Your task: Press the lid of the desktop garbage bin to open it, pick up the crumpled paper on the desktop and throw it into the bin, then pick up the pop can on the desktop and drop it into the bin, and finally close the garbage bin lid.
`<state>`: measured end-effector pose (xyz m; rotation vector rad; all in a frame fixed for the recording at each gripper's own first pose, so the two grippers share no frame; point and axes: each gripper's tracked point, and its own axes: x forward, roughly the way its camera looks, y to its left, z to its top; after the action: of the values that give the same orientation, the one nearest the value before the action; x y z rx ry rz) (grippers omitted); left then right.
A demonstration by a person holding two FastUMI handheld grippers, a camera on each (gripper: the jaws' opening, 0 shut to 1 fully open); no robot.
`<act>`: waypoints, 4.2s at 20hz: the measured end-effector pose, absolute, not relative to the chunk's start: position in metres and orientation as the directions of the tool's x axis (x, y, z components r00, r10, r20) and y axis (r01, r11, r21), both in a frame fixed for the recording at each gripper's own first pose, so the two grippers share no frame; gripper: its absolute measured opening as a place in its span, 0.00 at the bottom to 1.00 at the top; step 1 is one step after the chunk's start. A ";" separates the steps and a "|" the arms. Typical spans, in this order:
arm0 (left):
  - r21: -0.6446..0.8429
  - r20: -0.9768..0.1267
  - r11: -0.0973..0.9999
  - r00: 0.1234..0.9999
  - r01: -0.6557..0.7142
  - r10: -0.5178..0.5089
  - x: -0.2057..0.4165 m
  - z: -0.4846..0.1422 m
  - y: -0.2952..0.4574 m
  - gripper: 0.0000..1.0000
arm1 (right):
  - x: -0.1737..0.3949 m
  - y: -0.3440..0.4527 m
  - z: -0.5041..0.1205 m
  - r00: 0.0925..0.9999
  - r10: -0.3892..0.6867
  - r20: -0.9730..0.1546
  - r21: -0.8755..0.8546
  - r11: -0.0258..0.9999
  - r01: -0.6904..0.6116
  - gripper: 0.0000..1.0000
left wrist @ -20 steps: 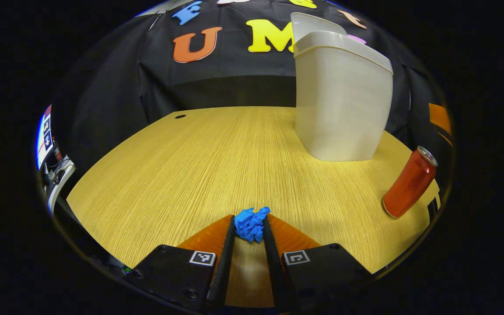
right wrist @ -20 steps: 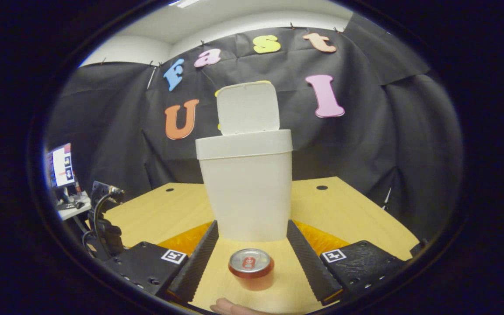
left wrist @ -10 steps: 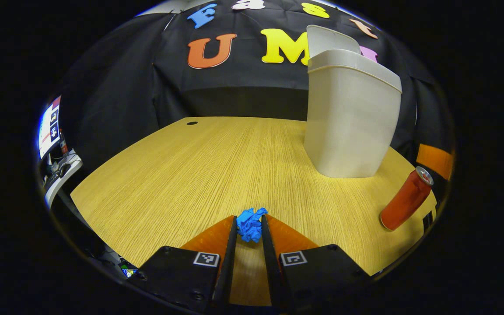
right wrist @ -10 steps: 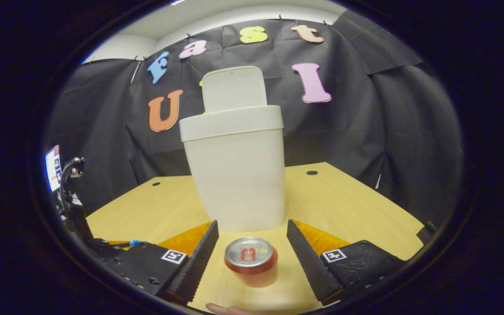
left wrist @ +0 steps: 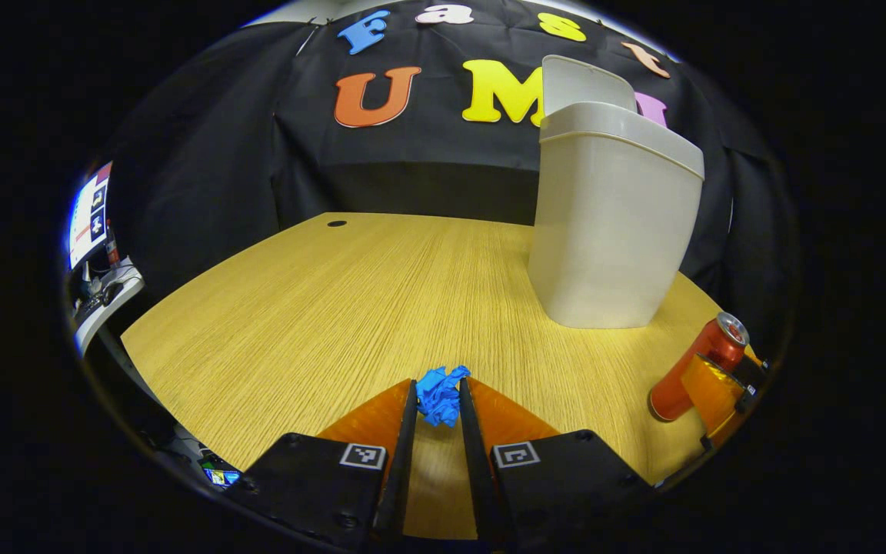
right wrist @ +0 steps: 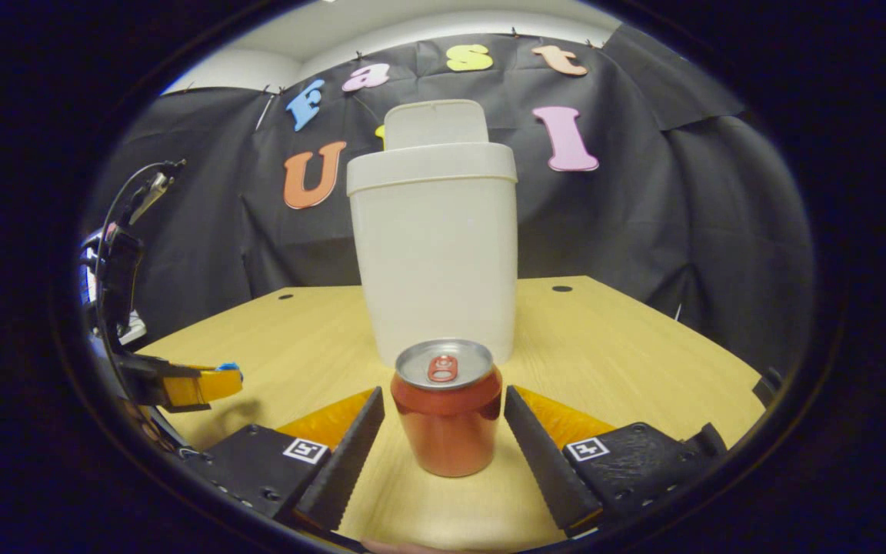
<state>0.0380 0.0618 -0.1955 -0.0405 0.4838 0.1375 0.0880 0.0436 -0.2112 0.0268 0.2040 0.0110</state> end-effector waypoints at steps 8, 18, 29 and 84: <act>0.002 -0.477 0.990 0.870 -0.142 0.126 0.044 -0.199 0.053 0.37 | 0.094 0.045 -0.238 0.969 0.052 -0.243 0.028 0.999 -0.047 0.82; 0.067 -0.373 0.984 0.910 -0.167 0.180 0.041 -0.154 0.062 0.37 | 0.076 0.041 -0.162 0.991 0.080 -0.110 0.005 0.997 -0.080 0.77; 0.062 -0.198 0.990 0.971 -0.127 0.137 0.028 -0.053 0.052 0.39 | 0.040 0.029 -0.024 0.994 0.075 0.080 0.012 0.997 -0.076 0.76; -0.139 -0.006 0.929 0.938 0.343 -0.348 0.231 0.072 -0.118 0.97 | 0.038 0.005 -0.036 0.996 0.087 0.019 -0.051 0.995 -0.086 0.77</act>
<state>0.2314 -0.1176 0.0719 -0.1369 0.0303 -0.3539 0.0378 0.0052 -0.0364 -0.0497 -0.0215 0.0864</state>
